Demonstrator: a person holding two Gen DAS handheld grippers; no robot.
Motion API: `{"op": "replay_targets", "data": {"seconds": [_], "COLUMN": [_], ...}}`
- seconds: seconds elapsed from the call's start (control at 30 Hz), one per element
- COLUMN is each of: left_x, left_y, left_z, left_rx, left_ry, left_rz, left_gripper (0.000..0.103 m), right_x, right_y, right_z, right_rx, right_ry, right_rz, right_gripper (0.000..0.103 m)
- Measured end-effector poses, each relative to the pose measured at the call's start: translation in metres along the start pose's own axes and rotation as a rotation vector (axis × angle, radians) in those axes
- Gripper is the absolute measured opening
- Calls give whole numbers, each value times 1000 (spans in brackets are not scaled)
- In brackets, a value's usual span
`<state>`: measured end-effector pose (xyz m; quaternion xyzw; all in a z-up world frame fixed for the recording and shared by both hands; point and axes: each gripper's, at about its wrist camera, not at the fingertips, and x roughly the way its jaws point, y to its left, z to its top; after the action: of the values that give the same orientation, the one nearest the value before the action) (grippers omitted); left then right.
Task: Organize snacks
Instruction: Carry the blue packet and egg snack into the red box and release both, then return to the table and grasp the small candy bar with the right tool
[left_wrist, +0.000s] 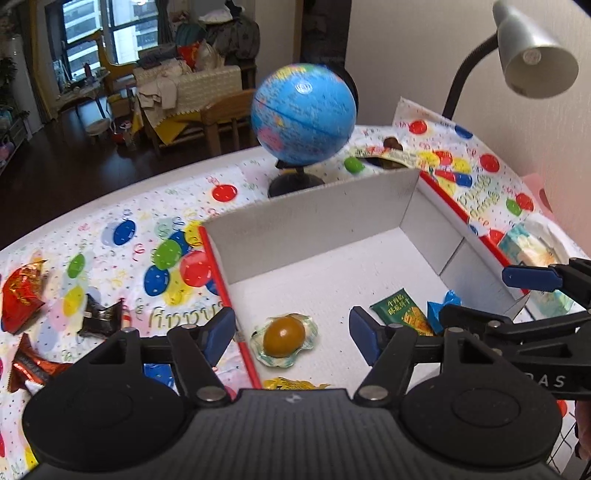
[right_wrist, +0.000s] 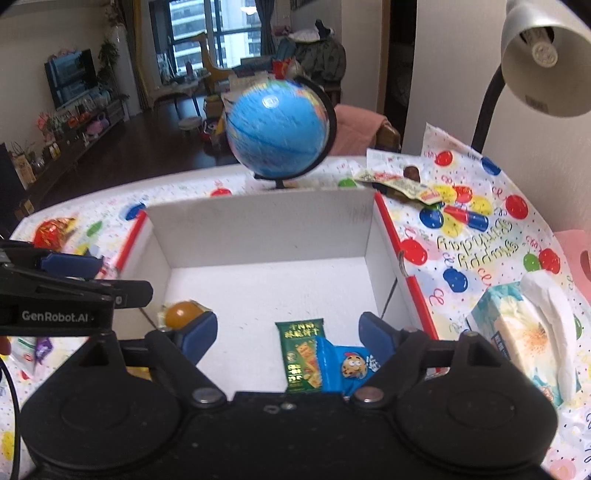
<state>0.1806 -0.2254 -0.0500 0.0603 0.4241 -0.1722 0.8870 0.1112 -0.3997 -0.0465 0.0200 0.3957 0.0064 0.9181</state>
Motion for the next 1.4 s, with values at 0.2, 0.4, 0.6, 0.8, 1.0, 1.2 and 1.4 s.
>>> {"op": "replay_targets", "data": {"seconds": [0.2,0.4,0.6,0.8,1.0,1.2,1.4], "left_x": [-28,-58,-88,-111,-130,-139,-145], "left_y": [8,19,33,52,75,106,134], "left_z": [-5,-15,-29,-45,-66,-90,-115], "left_rx": [-24,-52,-84,-133,-181,-233,-282], "left_ry": [-49,-87,-126,-145,-150,-128,-108], "left_rz": [24,38,61,82,98,122,174], "left_gripper": [68,68,75,75,83,83,83], "right_x": [-25,-46,-61,-69,-74,-68,-57], "right_y": [13,28,51,75,104,134,168], "right_z": [1,-2,-6,-7,-10,-15,-27], "right_rx": [-14,-35,-63,-86,-110,-142,-170], "right_ry": [-45,-81,-101,-109,-108,-82,-33], "right_rz": [26,65,114,170,219,259,299], "right_gripper": [87,91,94,99,103,103,103]}}
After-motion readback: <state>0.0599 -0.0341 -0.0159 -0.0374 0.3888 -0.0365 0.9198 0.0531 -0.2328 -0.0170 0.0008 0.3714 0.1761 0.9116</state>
